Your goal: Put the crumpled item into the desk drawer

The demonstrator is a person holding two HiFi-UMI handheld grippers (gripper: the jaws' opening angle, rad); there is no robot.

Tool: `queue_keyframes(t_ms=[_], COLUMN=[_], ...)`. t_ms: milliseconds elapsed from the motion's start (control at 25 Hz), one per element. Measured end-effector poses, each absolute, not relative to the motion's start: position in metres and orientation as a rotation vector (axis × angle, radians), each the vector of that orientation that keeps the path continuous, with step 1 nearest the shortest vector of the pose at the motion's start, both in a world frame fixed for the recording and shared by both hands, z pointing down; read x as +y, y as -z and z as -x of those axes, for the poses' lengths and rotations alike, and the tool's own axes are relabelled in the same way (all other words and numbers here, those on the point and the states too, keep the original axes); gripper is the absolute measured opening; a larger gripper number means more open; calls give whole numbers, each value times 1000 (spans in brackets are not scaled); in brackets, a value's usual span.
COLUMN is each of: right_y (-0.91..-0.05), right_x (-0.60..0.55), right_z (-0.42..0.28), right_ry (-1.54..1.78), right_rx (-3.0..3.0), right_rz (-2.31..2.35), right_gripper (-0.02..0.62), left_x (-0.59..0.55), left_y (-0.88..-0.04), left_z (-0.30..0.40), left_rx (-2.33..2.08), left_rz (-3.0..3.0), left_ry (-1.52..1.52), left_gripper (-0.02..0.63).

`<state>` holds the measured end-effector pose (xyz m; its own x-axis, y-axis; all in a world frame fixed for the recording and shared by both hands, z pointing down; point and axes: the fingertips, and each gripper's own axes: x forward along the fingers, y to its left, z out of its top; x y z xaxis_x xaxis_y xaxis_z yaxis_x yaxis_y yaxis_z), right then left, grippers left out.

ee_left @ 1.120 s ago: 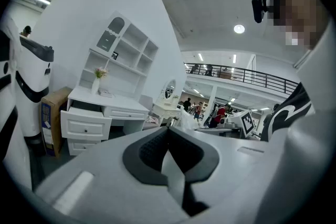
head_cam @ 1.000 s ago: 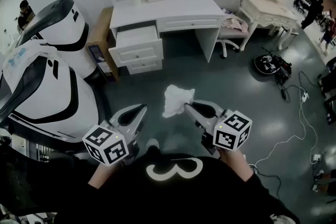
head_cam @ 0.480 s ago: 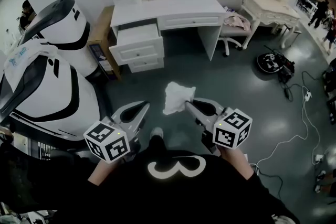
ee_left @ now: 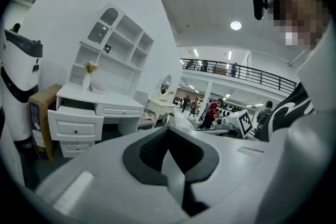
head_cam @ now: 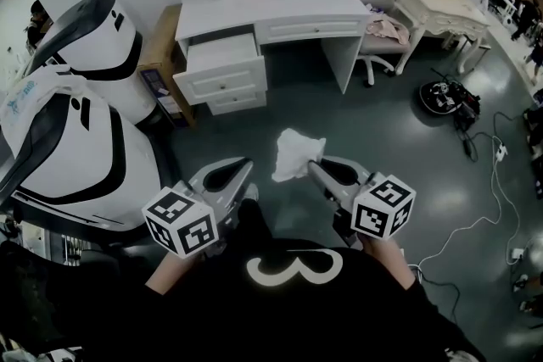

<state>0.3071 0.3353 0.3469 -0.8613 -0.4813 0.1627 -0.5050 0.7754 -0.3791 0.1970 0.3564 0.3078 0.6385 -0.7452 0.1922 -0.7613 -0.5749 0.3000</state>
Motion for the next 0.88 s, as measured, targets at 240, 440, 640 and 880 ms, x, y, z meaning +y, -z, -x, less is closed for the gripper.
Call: queue_keyframes(t_ms=[240, 440, 640, 880], right_y=[-357, -368, -370, -380], right_x=[292, 241, 171, 73], right_z=[-289, -261, -222, -161], right_ry=[-658, -685, -725, -803], right_rx=[-2884, -2847, -2826, -2785], right_rz=[-834, -851, -849, -834], right_gripper=[32, 32, 32, 32], left_x=[313, 261, 187, 84], left_y=[-318, -325, -324, -334], left_z=[-175, -147, -107, -44], left_rx=[-1187, -1169, -1160, -1165], left_rz=[-2495, -2476, -2450, -2387], left_ry=[-49, -58, -72, -101], left_gripper=[11, 11, 11, 11])
